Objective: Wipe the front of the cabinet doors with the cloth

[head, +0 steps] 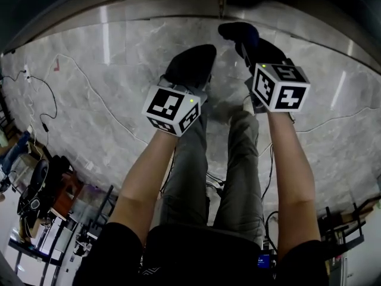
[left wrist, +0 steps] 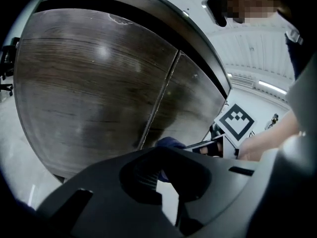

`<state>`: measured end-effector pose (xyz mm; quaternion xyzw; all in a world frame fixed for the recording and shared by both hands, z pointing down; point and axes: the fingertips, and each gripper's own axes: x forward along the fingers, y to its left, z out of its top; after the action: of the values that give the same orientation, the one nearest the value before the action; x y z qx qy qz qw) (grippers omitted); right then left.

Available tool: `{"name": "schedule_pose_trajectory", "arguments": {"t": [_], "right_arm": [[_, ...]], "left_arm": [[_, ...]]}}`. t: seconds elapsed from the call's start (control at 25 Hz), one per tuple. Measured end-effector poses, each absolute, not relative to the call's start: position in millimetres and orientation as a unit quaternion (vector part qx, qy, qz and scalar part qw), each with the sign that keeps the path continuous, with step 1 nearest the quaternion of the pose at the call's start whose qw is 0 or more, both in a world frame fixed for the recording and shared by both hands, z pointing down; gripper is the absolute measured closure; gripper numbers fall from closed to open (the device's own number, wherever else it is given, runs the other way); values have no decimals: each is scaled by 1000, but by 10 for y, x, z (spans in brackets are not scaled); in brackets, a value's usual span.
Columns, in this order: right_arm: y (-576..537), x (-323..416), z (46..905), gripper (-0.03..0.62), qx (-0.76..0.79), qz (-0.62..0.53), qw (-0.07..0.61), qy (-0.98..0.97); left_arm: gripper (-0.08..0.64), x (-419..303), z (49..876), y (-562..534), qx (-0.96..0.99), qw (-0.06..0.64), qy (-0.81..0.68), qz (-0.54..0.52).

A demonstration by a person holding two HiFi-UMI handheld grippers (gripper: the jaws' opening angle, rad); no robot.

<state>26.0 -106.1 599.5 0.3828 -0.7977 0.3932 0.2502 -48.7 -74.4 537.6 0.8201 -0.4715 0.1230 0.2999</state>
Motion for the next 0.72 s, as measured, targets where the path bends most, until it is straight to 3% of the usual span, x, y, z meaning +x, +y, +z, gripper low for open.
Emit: {"name": "schedule_pose_trajectory", "arguments": {"t": [0.28, 0.72], "right_arm": [[-1147, 140, 6137, 506, 389, 388, 254, -796], [-1248, 683, 6130, 506, 423, 392, 240, -781]], "left_arm": [[561, -529, 5499, -746, 824, 298, -463, 135], [561, -125, 5470, -875, 837, 287, -444, 141]]}}
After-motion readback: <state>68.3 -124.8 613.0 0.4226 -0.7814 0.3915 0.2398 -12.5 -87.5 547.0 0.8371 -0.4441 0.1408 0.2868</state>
